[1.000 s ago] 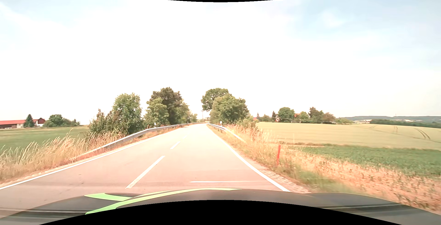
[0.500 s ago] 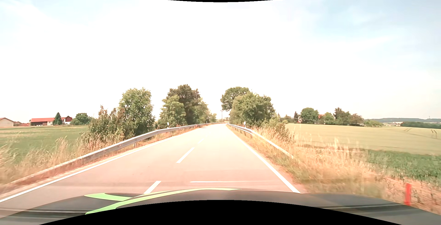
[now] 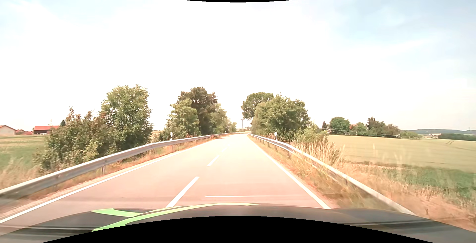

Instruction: Follow the waypoints while adhering to traffic rules and regulations

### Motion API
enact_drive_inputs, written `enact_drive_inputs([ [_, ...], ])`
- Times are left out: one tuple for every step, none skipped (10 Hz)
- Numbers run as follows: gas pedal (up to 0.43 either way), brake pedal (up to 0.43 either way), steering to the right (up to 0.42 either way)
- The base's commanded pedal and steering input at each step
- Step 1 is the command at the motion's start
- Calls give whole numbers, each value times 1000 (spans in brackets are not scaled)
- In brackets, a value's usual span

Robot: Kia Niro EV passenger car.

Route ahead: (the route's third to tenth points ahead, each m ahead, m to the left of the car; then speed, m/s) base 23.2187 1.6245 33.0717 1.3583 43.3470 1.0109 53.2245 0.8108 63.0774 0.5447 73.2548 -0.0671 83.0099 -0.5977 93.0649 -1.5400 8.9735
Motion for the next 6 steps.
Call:
enact_drive_inputs([
  [339,0,1],
  [350,0,1],
  [350,0,1],
  [358,0,1],
  [358,0,1],
  [358,0,1],
])
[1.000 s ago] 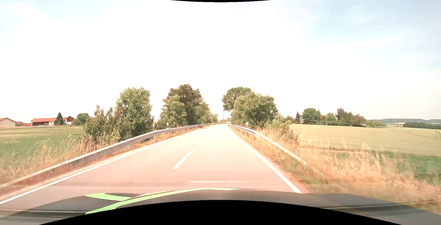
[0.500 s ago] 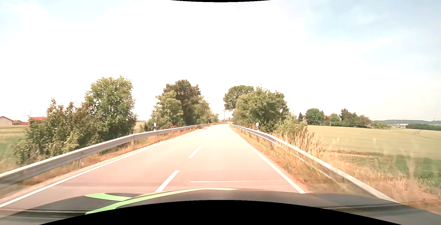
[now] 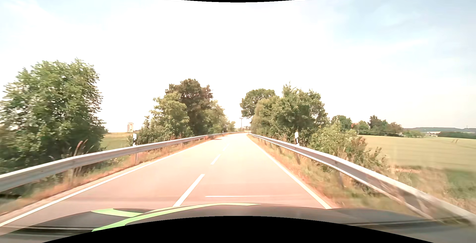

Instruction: Follow the waypoints while adhering to traffic rules and regulations

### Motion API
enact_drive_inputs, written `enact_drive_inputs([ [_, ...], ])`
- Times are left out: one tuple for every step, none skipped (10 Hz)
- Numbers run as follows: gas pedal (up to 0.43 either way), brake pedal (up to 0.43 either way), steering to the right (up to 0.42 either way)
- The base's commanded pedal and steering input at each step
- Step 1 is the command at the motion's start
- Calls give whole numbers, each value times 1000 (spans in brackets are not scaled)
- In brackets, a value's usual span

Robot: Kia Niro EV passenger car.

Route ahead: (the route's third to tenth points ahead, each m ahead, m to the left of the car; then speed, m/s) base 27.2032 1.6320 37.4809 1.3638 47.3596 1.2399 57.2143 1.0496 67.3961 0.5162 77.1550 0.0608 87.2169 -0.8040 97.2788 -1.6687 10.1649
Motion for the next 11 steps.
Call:
enact_drive_inputs([
  [358,0,1],
  [358,0,1],
  [370,0,1],
  [370,0,0],
  [370,0,0],
  [370,0,0],
  [370,0,0],
  [370,0,0],
  [370,0,0],
  [370,0,0],
  [370,0,0],
])
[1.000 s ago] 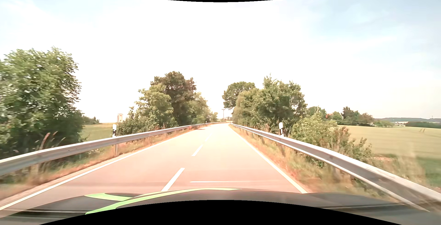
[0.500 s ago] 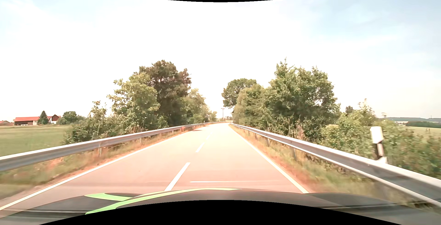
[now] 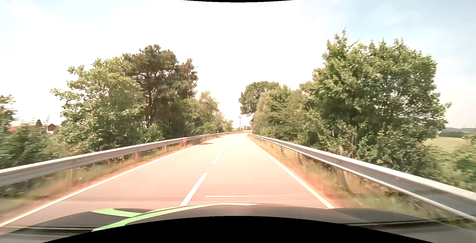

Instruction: Follow the waypoints while adhering to traffic rules and regulations

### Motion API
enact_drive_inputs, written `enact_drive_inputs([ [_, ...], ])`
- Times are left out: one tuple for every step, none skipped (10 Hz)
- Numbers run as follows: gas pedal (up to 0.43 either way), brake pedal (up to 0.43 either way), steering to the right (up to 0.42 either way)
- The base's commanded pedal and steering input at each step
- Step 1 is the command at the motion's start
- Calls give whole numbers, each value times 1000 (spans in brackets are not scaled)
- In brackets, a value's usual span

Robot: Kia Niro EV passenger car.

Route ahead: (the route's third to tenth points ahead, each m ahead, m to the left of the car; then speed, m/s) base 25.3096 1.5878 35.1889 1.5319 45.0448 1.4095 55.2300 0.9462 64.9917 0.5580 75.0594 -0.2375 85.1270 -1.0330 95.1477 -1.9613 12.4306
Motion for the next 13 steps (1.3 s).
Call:
enact_drive_inputs([
  [370,0,0],
  [370,0,0],
  [370,0,0],
  [370,0,0],
  [370,0,0],
  [370,0,-1],
  [370,0,0],
  [370,0,-1],
  [370,0,-1],
  [370,0,-1],
  [370,0,0],
  [370,0,0],
  [370,0,-1],
])
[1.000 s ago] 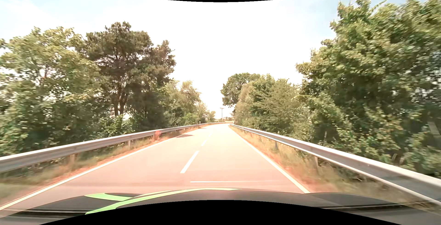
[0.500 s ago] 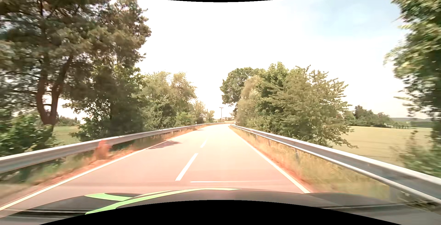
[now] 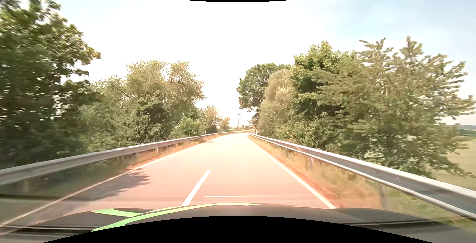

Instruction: Follow the waypoints while adhering to traffic rules and regulations

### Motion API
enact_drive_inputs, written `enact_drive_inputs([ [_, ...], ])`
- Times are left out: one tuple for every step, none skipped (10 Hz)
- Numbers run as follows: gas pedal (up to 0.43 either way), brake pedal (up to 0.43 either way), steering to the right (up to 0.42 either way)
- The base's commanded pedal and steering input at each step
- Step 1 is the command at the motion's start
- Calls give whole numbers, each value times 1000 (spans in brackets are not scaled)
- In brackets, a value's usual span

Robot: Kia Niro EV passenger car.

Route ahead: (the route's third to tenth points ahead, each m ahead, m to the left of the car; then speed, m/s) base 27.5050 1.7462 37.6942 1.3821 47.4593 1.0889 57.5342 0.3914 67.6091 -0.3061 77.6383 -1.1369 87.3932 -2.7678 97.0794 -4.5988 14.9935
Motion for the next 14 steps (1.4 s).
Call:
enact_drive_inputs([
  [370,0,-1],
  [358,0,-1],
  [358,0,-1],
  [358,0,-1],
  [358,0,-1],
  [358,0,-2],
  [358,0,-2],
  [358,0,-2],
  [358,0,-2],
  [358,0,-2],
  [358,0,-2],
  [358,0,-1],
  [358,0,-2],
  [358,0,-2],
])
